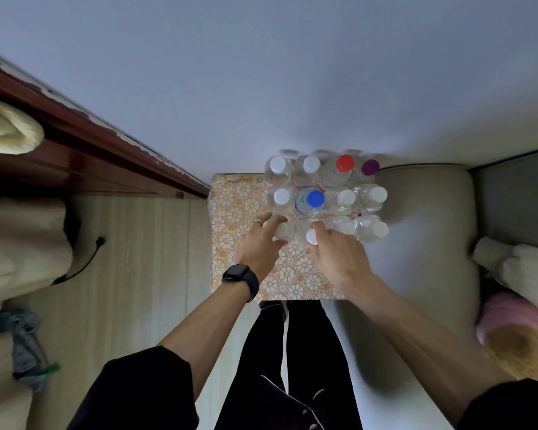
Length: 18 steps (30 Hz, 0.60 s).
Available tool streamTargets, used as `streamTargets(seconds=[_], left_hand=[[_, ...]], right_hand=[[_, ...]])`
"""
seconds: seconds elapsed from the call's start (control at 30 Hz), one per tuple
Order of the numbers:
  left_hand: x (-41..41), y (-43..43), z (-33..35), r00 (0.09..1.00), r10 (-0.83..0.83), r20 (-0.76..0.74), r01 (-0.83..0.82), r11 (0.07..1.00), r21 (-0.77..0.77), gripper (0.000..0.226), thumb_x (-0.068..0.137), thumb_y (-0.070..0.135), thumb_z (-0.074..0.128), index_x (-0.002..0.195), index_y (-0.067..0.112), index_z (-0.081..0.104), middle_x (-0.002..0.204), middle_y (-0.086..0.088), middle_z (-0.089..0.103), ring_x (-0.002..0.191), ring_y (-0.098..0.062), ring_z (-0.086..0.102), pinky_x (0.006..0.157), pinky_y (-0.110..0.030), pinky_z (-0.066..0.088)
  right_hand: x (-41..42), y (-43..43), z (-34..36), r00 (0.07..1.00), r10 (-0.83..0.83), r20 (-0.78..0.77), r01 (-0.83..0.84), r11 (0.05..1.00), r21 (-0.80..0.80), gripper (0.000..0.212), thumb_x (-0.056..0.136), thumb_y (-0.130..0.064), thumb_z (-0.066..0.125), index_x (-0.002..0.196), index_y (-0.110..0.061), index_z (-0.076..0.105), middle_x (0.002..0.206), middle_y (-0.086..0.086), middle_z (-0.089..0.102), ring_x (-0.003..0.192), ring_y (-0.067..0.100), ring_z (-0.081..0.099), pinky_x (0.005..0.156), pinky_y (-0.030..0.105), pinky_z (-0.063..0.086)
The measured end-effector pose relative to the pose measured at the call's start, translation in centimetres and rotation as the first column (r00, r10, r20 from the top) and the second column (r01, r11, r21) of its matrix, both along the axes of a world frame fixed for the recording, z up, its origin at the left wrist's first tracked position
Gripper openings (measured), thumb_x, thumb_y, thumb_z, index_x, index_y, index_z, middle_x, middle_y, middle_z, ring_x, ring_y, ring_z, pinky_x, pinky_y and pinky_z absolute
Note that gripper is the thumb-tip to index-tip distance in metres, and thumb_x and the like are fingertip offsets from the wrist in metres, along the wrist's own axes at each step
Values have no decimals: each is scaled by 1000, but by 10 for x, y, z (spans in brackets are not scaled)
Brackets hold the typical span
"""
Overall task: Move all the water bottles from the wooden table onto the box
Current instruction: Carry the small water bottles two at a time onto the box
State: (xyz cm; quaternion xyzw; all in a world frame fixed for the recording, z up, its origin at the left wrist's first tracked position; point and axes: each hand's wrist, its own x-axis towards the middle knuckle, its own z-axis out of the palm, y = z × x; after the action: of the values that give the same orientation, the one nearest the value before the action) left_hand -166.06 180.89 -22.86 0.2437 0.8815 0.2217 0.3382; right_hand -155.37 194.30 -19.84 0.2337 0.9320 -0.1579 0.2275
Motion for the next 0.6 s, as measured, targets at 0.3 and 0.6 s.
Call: streamTargets(seconds=[0.3, 0.6], left_hand=[[-1, 4, 9, 999, -35, 4, 35, 999, -22, 42, 88, 21, 73, 127, 27, 57, 144, -1, 40, 99, -28, 64, 83, -41, 56], [-10, -11, 68, 994, -89, 65, 95, 991, -93, 66, 90, 28, 65, 148, 32, 33, 149, -6, 40, 106, -27, 64, 73, -37, 57]], right_hand=[[-10, 0, 0, 994, -104, 24, 105, 994, -27, 40, 104, -26, 46, 140, -10, 39, 104, 13, 68, 91, 37, 66, 63, 39, 43], [13, -2, 64, 971, -236, -32, 232, 967, -105, 52, 99, -32, 48, 147, -21, 30, 106, 5, 67, 91, 29, 64, 69, 38, 50]])
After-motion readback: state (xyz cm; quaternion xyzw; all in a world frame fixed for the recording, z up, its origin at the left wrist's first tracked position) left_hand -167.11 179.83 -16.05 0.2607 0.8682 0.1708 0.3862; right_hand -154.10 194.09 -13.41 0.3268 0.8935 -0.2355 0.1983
